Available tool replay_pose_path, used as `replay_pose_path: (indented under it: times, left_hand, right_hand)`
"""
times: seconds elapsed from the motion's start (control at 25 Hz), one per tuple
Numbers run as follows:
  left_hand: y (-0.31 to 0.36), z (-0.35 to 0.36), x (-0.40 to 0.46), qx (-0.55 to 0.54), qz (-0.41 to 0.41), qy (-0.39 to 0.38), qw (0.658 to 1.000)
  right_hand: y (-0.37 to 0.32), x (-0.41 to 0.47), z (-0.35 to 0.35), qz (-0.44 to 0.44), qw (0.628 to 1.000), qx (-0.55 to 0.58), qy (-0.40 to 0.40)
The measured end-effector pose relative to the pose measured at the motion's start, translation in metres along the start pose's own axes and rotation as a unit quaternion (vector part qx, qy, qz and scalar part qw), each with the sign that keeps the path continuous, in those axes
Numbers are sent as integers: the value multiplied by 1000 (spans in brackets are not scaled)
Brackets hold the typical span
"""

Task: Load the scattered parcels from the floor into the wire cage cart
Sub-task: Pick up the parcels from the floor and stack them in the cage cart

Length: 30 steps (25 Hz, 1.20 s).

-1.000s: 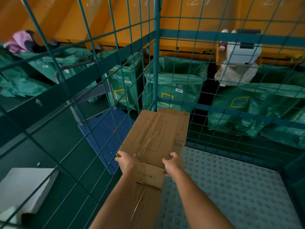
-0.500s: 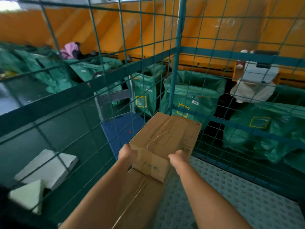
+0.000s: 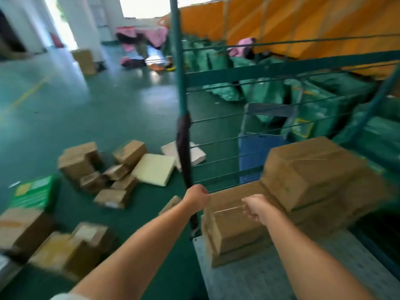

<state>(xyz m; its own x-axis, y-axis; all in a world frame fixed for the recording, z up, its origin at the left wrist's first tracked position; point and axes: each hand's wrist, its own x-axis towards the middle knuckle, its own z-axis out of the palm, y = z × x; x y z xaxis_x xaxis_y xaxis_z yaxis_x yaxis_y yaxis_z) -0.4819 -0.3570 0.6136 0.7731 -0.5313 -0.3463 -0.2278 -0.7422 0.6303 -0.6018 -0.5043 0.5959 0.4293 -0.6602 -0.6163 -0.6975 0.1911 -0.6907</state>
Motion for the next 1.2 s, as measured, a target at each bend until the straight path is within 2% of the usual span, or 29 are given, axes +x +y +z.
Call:
replay_pose_path:
  times: [0.2,0.4,0.68,0.88,1.2]
  left_hand:
    - [-119,-66,-52,-47,-122,80,988]
    - [-231,-118,-99,-120,-209,153,958]
    - [-352,-195,-137,-183,-292,225,912]
    - [-402,-243,-119,-186,-304,239,903]
    - [-439,-311,8,-223,-327,241,886]
  right_hand:
    - [-22,-41,125,-50,987,-100,-113]
    - [-47,-83,247,-49,961,-182,-203]
    - [-89,-138,399,-102,934,-234,-249]
    - [-121,-141,470,-134,926,-233,-265]
    - [-213,-49,566,-116,921,-254,-271]
